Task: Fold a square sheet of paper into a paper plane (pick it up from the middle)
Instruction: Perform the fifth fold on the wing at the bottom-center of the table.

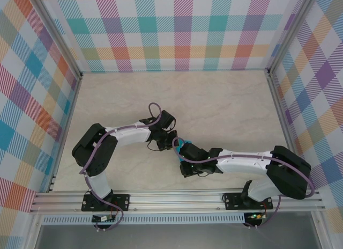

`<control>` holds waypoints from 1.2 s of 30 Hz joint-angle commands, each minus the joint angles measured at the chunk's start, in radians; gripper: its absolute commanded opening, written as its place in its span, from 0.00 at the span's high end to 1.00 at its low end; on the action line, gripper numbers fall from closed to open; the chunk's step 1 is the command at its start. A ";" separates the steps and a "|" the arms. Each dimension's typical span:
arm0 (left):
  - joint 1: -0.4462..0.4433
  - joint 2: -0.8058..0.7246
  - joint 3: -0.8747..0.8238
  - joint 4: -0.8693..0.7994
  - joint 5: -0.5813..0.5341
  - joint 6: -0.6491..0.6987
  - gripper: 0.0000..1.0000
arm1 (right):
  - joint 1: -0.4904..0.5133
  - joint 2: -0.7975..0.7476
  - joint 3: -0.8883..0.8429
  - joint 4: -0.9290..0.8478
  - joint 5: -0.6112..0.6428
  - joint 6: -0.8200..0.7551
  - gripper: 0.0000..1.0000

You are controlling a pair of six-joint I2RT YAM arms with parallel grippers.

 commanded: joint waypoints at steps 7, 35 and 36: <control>-0.003 -0.004 -0.025 -0.017 -0.022 -0.013 1.00 | 0.000 0.098 0.030 -0.036 -0.023 -0.035 0.89; -0.002 -0.022 -0.032 -0.020 -0.033 -0.031 1.00 | 0.118 0.109 0.073 -0.054 0.209 0.063 0.84; -0.003 -0.021 -0.032 -0.022 -0.033 -0.032 1.00 | 0.118 0.110 0.063 -0.039 0.199 0.065 0.85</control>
